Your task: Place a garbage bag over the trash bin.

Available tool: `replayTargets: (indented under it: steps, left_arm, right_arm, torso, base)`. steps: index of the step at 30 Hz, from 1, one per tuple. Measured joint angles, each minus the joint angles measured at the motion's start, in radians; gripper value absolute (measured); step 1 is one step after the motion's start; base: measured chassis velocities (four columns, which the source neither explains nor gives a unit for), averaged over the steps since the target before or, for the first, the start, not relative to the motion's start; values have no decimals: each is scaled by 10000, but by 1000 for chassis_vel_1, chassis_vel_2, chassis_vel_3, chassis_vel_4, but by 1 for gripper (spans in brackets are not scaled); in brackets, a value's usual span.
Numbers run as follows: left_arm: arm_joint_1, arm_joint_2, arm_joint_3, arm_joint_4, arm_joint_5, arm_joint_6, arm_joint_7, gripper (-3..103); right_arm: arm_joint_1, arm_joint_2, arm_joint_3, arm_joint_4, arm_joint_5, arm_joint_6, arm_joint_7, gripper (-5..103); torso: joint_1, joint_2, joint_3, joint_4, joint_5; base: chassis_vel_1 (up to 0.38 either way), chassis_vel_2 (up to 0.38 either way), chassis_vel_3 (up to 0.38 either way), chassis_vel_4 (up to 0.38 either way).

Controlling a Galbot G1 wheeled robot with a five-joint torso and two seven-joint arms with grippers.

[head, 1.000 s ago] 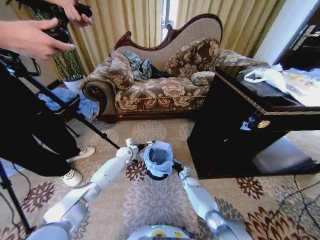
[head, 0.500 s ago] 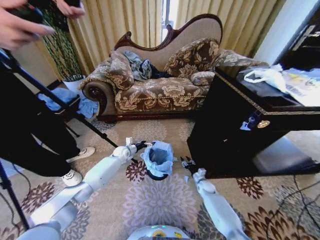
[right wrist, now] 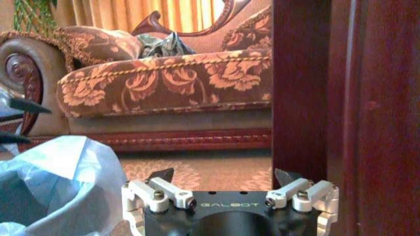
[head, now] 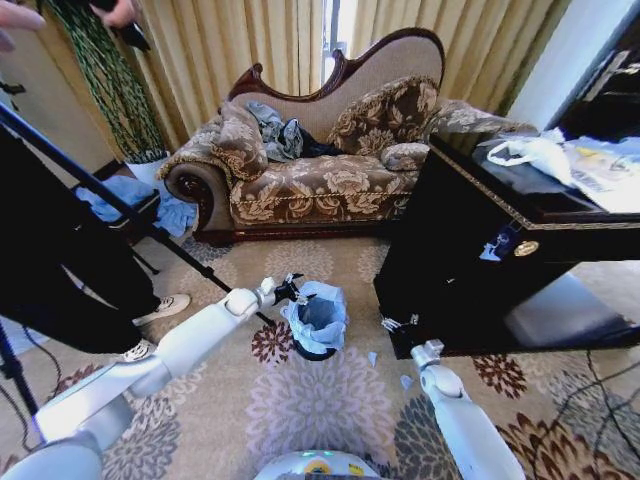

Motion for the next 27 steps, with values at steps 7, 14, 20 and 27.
replayTargets:
  steps: [7,14,20,27]
  left_arm:
    - [-418,-697,570,1046,1024,-474,-163,67]
    - [-470,-1107,680,1677,1288,-738,-173,40]
    - [-360,-1359,421,2153,1083,-825,-896,18]
    - [-325,-1565,172,2714,354,-926,-1625,1]
  right_arm:
    - [-330,76,302,270,109,112,-3,100]
    - [-421,104,432,230,162,225,-18,100]
    - [-636,174,464,257,169,348,-25,100]
    - [-964,225,460,629,412,520,-232,100]
  torso:
    - [0,0,0,-1,-6]
    - [0,0,0,1,-4]
    - [0,0,0,1,-5]
    - [0,0,0,1,-5]
  base:
    - [0,0,0,0]
    - [0,0,0,0]
    - [0,0,0,0]
    - [0,0,0,0]
